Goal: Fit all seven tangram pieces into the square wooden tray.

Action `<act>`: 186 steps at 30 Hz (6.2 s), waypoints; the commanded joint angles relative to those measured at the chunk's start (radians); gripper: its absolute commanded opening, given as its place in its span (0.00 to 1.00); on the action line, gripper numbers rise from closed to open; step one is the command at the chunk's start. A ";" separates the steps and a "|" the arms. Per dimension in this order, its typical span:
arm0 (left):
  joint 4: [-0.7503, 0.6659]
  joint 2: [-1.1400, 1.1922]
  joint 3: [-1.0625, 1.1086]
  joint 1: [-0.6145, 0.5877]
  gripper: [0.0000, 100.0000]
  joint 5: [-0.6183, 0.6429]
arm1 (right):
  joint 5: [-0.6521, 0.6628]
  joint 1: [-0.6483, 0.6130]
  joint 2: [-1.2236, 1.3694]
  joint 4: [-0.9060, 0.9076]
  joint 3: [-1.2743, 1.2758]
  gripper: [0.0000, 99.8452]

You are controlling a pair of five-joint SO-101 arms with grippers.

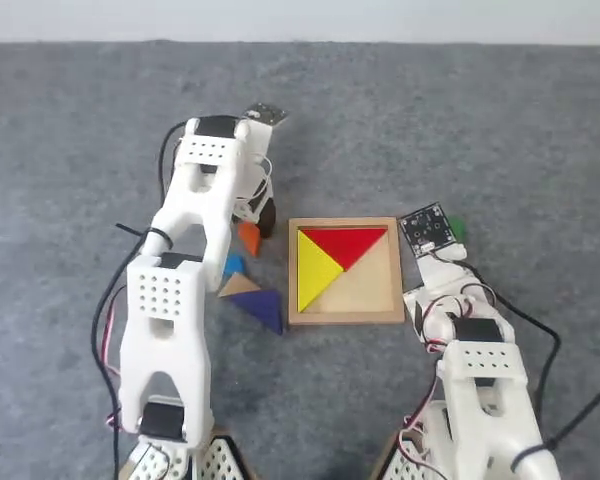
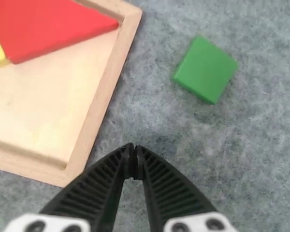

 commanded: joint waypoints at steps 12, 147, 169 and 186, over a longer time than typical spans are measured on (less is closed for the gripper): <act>0.107 0.003 -0.122 0.031 0.01 -0.005 | -0.008 0.042 -0.028 -0.010 -0.015 0.01; -0.701 -1.418 1.429 -0.203 0.25 0.359 | -0.046 -0.120 0.719 -0.022 -0.632 0.01; -0.706 -1.410 1.435 -0.196 0.25 0.359 | -0.075 -0.246 0.570 -0.145 -0.457 0.01; -0.750 -1.410 1.463 -0.196 0.25 0.361 | -0.018 -0.217 0.611 0.058 -0.491 0.01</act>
